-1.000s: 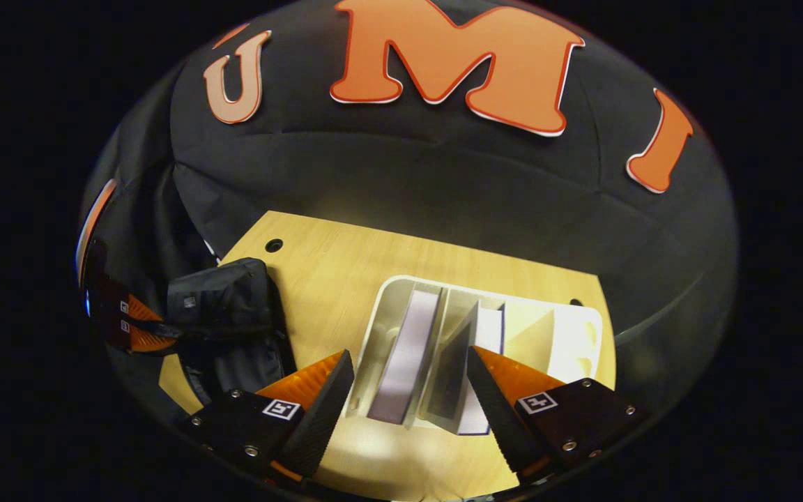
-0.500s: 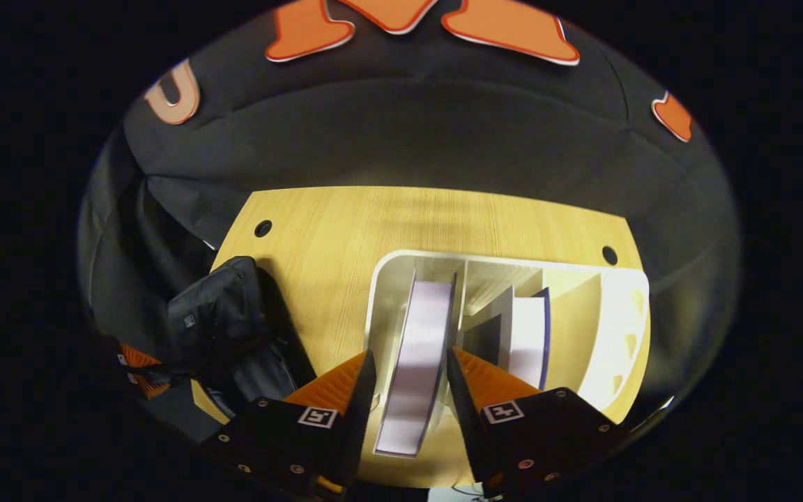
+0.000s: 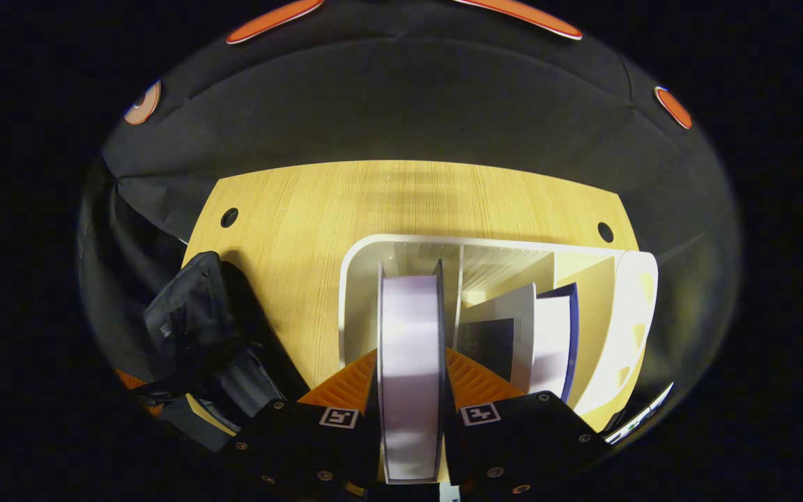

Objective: Open the schoolbag, grab two books from the bookshelf and put them into the schoolbag.

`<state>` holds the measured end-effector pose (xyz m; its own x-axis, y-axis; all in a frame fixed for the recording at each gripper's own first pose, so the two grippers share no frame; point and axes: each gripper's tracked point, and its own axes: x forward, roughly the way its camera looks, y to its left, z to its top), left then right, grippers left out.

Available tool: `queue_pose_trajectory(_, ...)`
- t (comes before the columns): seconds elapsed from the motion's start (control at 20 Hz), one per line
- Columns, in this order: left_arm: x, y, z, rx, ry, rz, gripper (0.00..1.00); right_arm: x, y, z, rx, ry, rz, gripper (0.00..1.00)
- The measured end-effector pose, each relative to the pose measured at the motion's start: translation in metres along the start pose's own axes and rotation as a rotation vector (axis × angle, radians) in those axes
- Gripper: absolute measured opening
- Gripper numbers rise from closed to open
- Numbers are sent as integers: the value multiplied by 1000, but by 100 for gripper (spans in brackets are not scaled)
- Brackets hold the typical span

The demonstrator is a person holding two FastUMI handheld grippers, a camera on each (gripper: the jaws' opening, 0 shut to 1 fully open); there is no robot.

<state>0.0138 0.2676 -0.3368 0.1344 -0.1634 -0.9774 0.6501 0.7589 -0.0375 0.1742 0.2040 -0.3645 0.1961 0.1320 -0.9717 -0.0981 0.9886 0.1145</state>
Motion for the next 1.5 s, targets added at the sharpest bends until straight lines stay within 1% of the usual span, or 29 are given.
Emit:
queue_pose_trajectory(0.15,1,1,0,-11,3,-6,6,-17,-4,-1,-7,-17,9,38)
queue_pose_trajectory(0.25,3,2,1,-11,4,-7,6,-36,-8,-2,8,-26,30,37)
queue_pose_trajectory(0.4,5,2,2,-13,9,-15,6,-73,-16,-1,29,-54,75,37)
queue_pose_trajectory(0.5,6,3,3,-17,12,-19,6,-102,-23,4,56,-92,101,37)
queue_pose_trajectory(0.7,6,3,6,-17,12,-19,5,-149,-26,6,132,-170,221,36)
queue_pose_trajectory(0.8,6,3,8,-19,10,-17,6,-170,-30,4,159,-206,247,36)
queue_pose_trajectory(0.9,7,2,10,-30,8,-14,5,-185,-34,-1,168,-239,259,36)
queue_pose_trajectory(1.0,7,-1,14,-51,-11,-7,6,-193,-36,-12,182,-256,274,36)
queue_pose_trajectory(1.15,8,-8,15,-67,-29,-12,6,-198,-32,-30,206,-257,318,36)
queue_pose_trajectory(1.5,7,-20,17,-116,-49,-27,6,-190,9,-76,336,-234,471,35)
